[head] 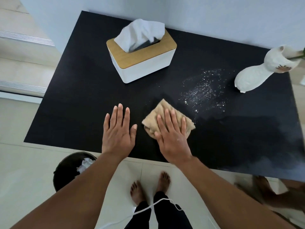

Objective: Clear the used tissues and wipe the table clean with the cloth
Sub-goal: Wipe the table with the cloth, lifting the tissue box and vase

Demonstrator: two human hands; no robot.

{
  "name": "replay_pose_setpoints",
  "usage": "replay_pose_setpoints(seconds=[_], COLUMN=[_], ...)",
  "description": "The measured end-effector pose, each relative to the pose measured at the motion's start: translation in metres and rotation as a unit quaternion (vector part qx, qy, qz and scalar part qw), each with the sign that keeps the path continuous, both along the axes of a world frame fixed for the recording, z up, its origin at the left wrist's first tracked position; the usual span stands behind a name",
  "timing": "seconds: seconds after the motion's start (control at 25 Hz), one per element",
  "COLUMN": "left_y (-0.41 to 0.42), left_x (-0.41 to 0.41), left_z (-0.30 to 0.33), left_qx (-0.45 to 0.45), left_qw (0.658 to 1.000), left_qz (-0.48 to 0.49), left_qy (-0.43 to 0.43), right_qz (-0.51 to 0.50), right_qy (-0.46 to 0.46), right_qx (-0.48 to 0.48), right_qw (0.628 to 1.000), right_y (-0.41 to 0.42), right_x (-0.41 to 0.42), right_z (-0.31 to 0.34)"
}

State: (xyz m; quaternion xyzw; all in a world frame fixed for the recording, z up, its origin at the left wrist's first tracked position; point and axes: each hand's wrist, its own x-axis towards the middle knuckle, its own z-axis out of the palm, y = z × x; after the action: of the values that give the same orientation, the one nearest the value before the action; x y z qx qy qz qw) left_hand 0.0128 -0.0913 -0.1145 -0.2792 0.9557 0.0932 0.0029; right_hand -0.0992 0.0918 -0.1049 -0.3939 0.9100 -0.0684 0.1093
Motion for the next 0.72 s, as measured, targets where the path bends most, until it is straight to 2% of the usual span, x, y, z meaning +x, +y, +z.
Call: replay_pose_setpoints(seconds=[0.08,0.2,0.44,0.56,0.72], left_y=[0.000,-0.001,0.001,0.002,0.002], left_x=[0.000,0.000,0.000,-0.001,-0.001], left_z=[-0.001,-0.002,-0.001,0.000,-0.002], left_qx=[-0.003,-0.007,-0.027,-0.028,-0.016], left_qw=[1.000,1.000,0.999,0.999,1.000], left_qz=[0.000,0.000,-0.002,0.000,0.003], left_qy=[0.003,-0.006,-0.021,-0.019,-0.003], right_qz=[0.041,0.046,-0.050,-0.022,0.021], right_qy=[-0.006,-0.008,-0.060,-0.049,-0.028], right_qx=[0.014,0.016,0.056,0.044,-0.003], right_qw=[0.999,0.999,0.995,0.998,0.999], right_y=[0.014,-0.014,-0.113,-0.098,-0.026], right_x=[0.015,-0.014,-0.094,-0.080,-0.021], right_z=[0.002,-0.002,0.004,0.006,0.005])
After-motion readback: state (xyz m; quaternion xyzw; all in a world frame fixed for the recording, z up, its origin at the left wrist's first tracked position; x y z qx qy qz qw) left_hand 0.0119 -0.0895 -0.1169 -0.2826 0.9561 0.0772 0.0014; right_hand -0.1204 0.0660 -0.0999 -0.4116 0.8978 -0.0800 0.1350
